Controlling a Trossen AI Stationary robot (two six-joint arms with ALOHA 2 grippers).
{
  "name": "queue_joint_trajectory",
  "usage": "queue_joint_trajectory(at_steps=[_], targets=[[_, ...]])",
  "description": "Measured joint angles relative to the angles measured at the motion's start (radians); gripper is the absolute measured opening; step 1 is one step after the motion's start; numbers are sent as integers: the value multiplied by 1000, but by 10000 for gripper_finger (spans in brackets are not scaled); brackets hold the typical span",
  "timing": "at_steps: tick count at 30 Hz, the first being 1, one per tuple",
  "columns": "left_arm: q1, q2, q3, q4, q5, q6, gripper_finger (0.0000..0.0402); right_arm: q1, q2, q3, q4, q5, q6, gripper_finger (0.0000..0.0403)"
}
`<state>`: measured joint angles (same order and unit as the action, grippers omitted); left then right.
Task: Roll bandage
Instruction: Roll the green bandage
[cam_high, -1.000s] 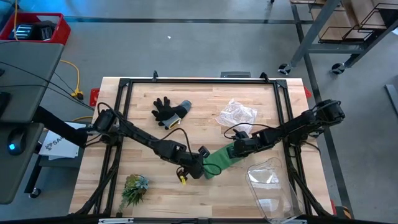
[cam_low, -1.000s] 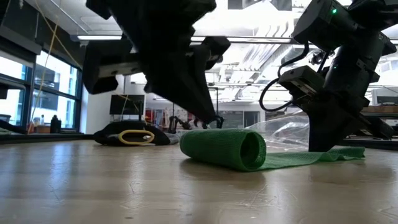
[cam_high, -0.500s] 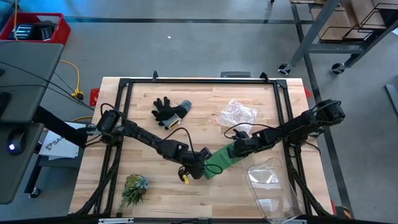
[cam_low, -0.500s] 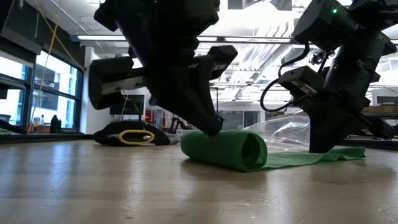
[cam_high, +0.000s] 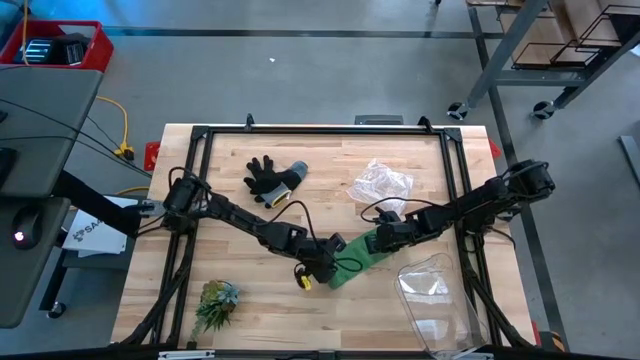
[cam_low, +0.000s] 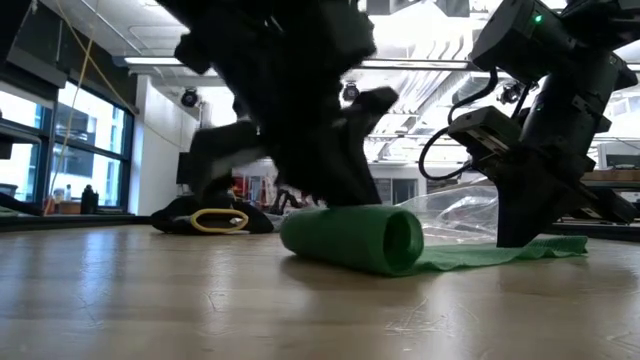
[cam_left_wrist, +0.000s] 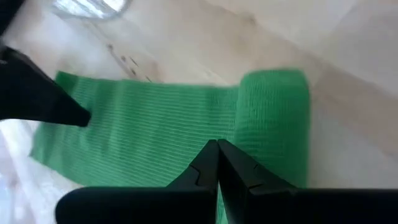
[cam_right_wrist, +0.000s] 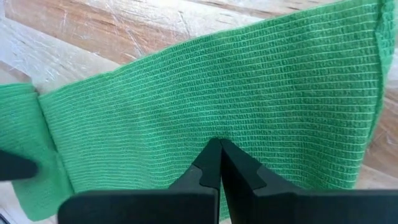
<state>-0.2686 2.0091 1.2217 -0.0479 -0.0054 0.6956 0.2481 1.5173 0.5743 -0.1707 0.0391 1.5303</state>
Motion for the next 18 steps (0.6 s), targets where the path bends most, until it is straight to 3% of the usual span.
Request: queue_joint_trajectory(at_steps=[3, 6, 13, 18], targets=[[0, 9, 17, -16, -77, 60, 0, 0, 0, 0, 0, -5, 13, 0], [7, -36, 41, -41, -149, 20, 0, 0, 0, 0, 1, -5, 14, 0], [17, -123, 45, -175, -28, -104, 0, 0, 0, 0, 0, -3, 14, 0], [-28, -100, -18, -186, 43, 36, 0, 0, 0, 0, 1, -3, 14, 0]])
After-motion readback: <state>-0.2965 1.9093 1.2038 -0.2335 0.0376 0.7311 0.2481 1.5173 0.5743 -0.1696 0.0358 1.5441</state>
